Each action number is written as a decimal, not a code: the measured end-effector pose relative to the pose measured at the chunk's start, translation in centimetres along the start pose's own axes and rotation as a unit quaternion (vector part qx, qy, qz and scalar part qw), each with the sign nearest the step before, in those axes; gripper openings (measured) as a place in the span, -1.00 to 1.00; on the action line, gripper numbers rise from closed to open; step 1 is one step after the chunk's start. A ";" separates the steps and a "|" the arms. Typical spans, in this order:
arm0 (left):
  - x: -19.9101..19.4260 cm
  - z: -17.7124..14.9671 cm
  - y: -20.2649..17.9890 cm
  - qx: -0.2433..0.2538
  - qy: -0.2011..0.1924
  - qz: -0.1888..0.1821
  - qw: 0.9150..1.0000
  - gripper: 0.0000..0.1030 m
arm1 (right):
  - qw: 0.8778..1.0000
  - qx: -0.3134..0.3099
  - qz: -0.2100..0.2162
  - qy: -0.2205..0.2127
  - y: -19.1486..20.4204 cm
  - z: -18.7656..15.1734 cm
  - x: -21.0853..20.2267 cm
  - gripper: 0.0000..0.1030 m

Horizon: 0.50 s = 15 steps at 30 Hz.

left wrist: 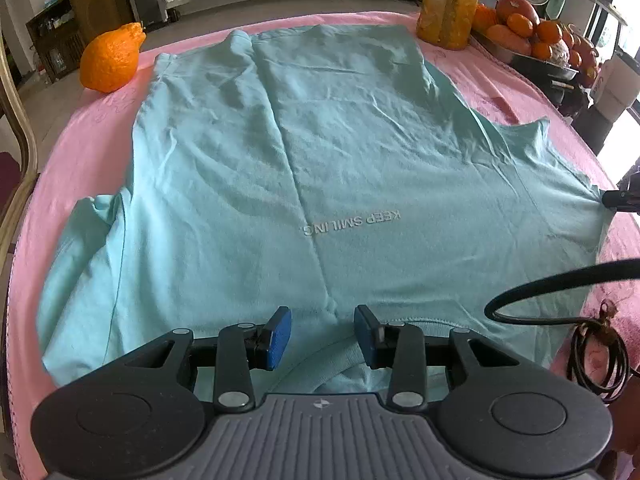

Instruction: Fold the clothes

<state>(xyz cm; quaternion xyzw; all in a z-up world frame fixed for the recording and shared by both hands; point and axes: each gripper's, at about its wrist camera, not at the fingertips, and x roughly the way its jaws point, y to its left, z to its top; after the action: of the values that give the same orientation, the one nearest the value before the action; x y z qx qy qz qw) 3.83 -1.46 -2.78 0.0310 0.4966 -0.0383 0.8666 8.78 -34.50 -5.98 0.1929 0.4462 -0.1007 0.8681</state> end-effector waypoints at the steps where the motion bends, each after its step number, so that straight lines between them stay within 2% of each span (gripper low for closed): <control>1: 0.0 0.0 0.1 0.001 0.000 0.001 1.000 -0.27 | 1.000 -0.008 -0.009 0.002 0.3 -0.2 0.3 -0.91; 4: -0.1 -0.2 0.2 -0.001 -0.003 0.003 1.000 -0.27 | 0.999 -0.034 -0.032 0.000 0.0 -0.5 -0.3 -0.85; 7: -0.6 -0.2 0.6 -0.007 -0.005 0.009 1.000 -0.27 | 0.998 -0.017 -0.051 -0.013 -0.2 -0.4 -1.2 -0.78; 9: -1.3 -0.1 0.8 -0.011 -0.011 0.008 1.000 -0.27 | 0.999 0.001 -0.028 -0.023 -0.6 -0.2 -2.4 -0.76; 10: -1.5 0.0 0.9 -0.010 -0.012 0.002 1.000 -0.27 | 1.000 0.012 0.008 -0.022 -0.8 -0.1 -2.8 -0.76; 12: -1.8 0.1 1.0 -0.009 -0.015 -0.010 1.000 -0.27 | 0.993 0.023 0.112 0.011 -0.7 -0.4 -3.3 -0.76; 14: -1.3 -0.2 0.6 0.000 -0.003 -0.022 1.000 -0.27 | 0.979 0.027 0.190 0.065 0.0 -1.3 -2.4 -0.75; 15: -0.9 -0.4 0.4 0.003 0.008 -0.025 1.000 -0.28 | 0.973 0.027 0.210 0.094 0.4 -1.7 -1.7 -0.75</control>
<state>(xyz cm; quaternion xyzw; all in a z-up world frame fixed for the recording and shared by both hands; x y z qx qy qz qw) 3.03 -1.01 -2.19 0.0212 0.5040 -0.0614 0.8613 6.71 -33.38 -5.40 0.3140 0.4725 0.0901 0.8186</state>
